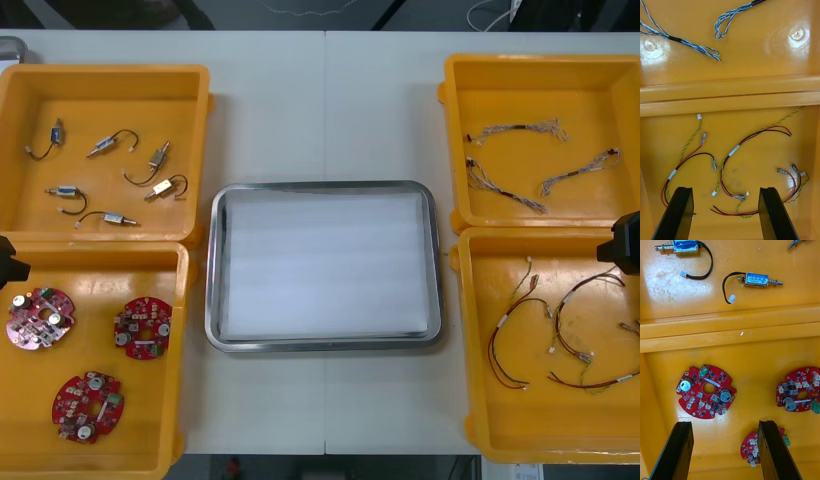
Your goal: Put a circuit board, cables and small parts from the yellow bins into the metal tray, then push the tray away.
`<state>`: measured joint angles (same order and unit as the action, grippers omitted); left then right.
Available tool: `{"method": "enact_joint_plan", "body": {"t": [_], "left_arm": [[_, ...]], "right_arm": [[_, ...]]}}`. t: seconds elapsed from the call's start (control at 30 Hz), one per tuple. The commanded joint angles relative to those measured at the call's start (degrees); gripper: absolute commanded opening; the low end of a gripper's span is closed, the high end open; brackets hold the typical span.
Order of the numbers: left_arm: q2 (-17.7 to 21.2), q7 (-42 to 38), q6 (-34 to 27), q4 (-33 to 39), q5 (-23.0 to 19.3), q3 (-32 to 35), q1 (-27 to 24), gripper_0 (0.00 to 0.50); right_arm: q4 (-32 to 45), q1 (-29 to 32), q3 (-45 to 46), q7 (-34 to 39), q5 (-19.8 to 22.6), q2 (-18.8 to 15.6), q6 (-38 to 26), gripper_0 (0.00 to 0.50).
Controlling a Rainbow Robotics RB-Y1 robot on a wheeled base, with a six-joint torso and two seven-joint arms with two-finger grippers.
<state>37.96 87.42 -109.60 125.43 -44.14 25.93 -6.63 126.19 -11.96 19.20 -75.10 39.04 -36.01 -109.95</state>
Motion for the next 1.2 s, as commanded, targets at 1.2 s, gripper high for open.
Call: {"method": "enact_joint_plan", "body": {"t": [1.2], "left_arm": [[5.81,-5.41,11.07,-7.48,4.5,-13.89,5.93,0.5]], "right_arm": [[3.72,13.72,11.56,10.15,2.1,0.5,-0.05,0.5]]}}
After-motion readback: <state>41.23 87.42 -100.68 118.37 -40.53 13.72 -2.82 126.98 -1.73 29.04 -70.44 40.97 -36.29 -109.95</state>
